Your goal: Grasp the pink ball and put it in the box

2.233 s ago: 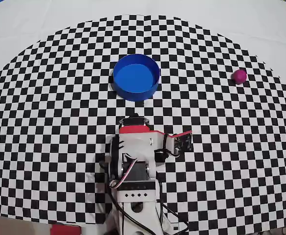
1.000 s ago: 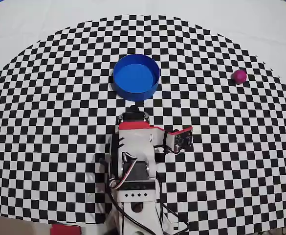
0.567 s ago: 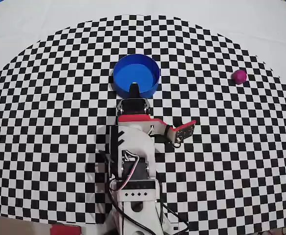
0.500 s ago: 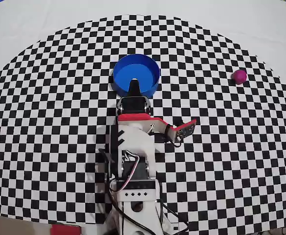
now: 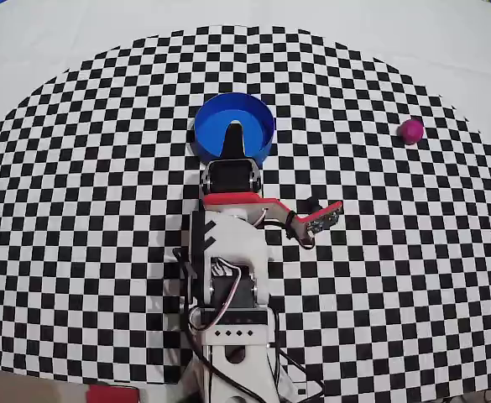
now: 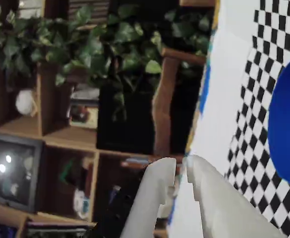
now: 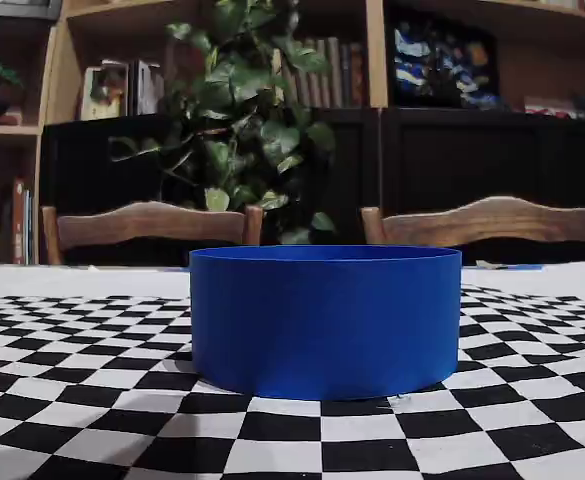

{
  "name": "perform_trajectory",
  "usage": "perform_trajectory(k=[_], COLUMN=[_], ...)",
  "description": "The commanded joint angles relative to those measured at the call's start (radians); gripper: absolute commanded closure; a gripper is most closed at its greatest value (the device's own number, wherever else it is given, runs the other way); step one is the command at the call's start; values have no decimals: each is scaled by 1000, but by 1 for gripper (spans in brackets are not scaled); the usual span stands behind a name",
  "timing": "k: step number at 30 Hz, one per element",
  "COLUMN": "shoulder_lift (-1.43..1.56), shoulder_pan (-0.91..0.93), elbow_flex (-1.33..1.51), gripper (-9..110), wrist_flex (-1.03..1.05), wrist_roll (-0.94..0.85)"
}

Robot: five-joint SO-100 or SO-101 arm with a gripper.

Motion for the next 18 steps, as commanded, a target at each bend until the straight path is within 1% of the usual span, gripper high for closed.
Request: perform_trajectory(k=[1,5,9,14,18], shoulder_lift=[-18,-20,-21,-20,-21], shoulder_pan=[3,-3,8,8,9], elbow_flex=[8,8,8,8,8], gripper=[101,101,101,101,101], wrist_flex=[18,103,103,87,86], wrist_roll=[-150,-462,-704,-971,-1127])
